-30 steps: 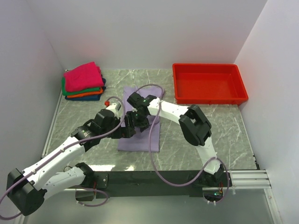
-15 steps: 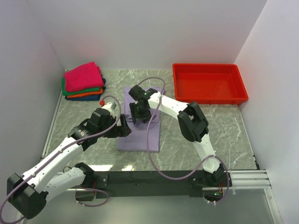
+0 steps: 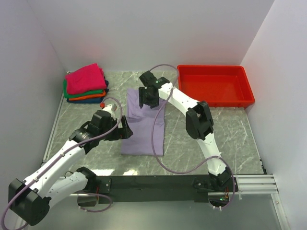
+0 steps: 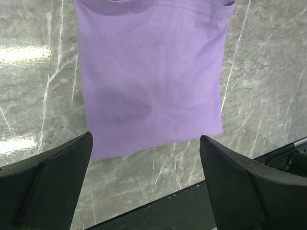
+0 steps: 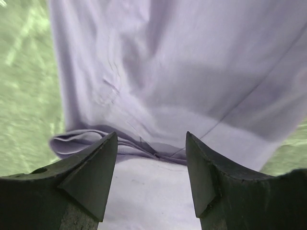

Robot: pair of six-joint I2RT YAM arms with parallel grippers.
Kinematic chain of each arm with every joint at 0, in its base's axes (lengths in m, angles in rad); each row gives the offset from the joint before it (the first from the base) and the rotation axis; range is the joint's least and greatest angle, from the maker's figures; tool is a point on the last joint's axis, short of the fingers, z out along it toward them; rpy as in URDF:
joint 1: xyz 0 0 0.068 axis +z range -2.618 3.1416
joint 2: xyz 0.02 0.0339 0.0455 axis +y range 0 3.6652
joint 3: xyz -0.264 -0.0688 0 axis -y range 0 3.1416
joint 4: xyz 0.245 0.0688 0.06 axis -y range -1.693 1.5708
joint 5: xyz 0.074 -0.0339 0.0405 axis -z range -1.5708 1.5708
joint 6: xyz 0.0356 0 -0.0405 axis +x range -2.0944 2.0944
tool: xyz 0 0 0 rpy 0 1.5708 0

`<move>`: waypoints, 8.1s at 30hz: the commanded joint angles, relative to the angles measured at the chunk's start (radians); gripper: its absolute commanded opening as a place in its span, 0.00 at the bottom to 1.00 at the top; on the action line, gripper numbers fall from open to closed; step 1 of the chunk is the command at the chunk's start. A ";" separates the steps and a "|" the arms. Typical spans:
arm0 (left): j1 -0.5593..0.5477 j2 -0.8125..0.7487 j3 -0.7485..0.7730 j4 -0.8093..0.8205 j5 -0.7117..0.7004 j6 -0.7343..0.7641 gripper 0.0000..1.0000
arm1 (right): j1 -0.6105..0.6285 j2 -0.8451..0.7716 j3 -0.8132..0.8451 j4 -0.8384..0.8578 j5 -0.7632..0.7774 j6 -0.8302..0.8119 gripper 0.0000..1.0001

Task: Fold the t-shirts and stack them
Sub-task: Fold the tshirt

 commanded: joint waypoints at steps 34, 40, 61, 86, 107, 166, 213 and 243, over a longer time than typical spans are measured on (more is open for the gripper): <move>0.021 0.262 -0.152 0.085 -0.045 -0.155 0.79 | 0.233 -0.639 -1.067 0.246 -0.081 0.287 0.66; 0.018 0.279 -0.152 0.082 -0.045 -0.156 0.78 | 0.242 -0.598 -1.107 0.263 -0.089 0.305 0.64; -0.075 0.357 -0.143 0.030 -0.134 -0.198 0.62 | 0.259 -0.593 -1.162 0.262 -0.081 0.341 0.09; -0.105 0.270 -0.161 -0.024 -0.209 -0.296 0.50 | 0.254 -0.583 -1.123 0.242 -0.073 0.284 0.09; -0.108 0.372 -0.140 0.019 -0.102 -0.205 0.01 | 0.220 -0.622 -1.136 0.208 -0.049 0.255 0.02; -0.016 0.351 0.271 -0.153 0.351 -0.196 0.01 | 0.047 -0.848 -0.755 -0.309 -0.136 0.000 0.00; 0.211 0.889 0.636 -0.089 0.403 -0.004 0.01 | -0.160 -0.310 -0.345 -0.297 -0.128 -0.181 0.00; 0.159 0.660 0.496 0.124 0.397 0.101 0.88 | -0.157 -0.448 -0.339 -0.281 -0.160 -0.104 0.52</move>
